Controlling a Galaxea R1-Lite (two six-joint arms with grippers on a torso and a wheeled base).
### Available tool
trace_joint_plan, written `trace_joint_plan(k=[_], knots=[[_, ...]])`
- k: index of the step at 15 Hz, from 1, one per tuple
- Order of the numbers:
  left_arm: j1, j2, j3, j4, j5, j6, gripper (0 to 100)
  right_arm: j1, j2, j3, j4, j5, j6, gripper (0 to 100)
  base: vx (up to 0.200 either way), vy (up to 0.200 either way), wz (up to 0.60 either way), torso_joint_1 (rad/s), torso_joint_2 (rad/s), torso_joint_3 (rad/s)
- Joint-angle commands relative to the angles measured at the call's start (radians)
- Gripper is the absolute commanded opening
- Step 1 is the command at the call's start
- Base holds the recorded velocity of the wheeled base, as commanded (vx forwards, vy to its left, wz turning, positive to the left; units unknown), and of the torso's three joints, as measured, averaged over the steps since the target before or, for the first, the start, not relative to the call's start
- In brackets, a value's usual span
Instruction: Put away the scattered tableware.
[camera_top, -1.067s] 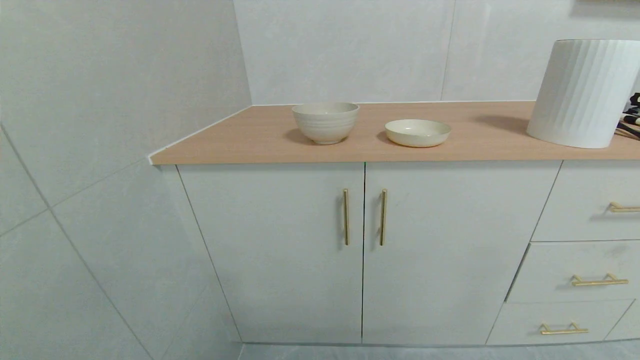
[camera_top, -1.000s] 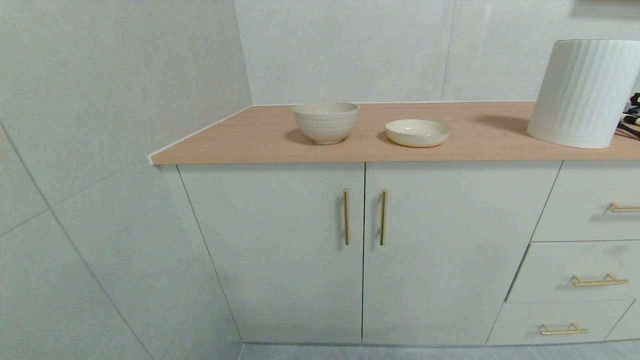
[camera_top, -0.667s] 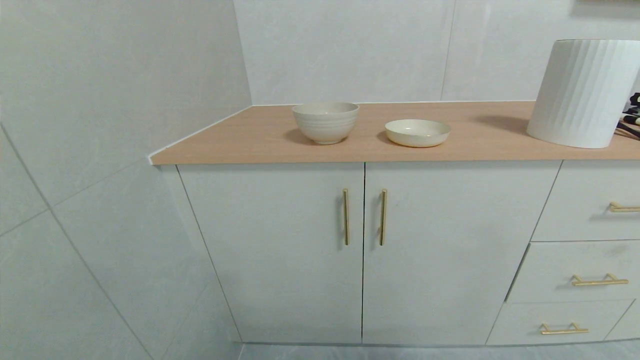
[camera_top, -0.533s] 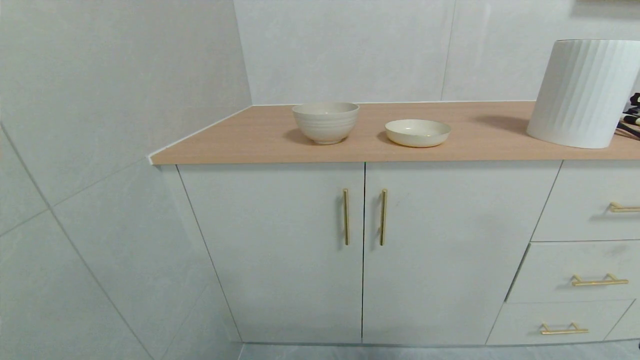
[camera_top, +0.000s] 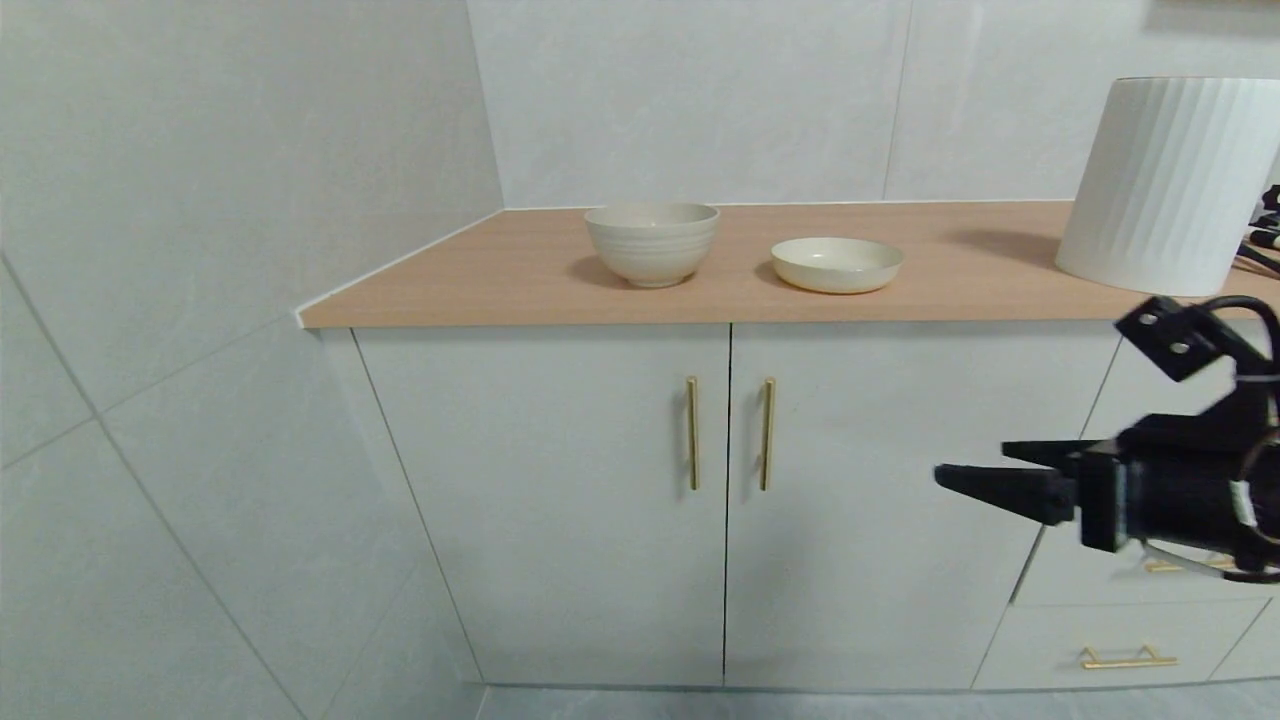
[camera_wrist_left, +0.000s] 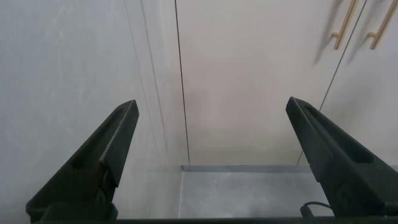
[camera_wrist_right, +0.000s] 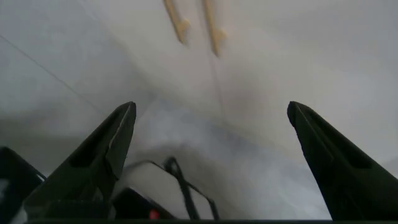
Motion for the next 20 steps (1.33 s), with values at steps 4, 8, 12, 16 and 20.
trace_joint_plan(k=[4,8,12,16,20], knots=[[0.0,0.0,0.0,0.0,0.0,0.0,100,0.141,0.447,-0.26,-0.08,0.004,0.085,100,0.0,0.0,0.0,0.0,0.0,0.0],[0.0,0.0,0.0,0.0,0.0,0.0,100,0.141,0.562,-0.257,-0.299,-0.002,0.16,100,0.0,0.0,0.0,0.0,0.0,0.0],[0.0,0.0,0.0,0.0,0.0,0.0,100,0.141,0.609,-0.263,-0.366,-0.003,0.185,100,0.0,0.0,0.0,0.0,0.0,0.0],[0.0,0.0,0.0,0.0,0.0,0.0,100,0.141,0.7,-0.264,-0.546,-0.014,0.262,100,0.0,0.0,0.0,0.0,0.0,0.0],[0.0,0.0,0.0,0.0,0.0,0.0,100,0.141,0.744,-0.284,-0.578,-0.02,0.279,100,0.0,0.0,0.0,0.0,0.0,0.0]])
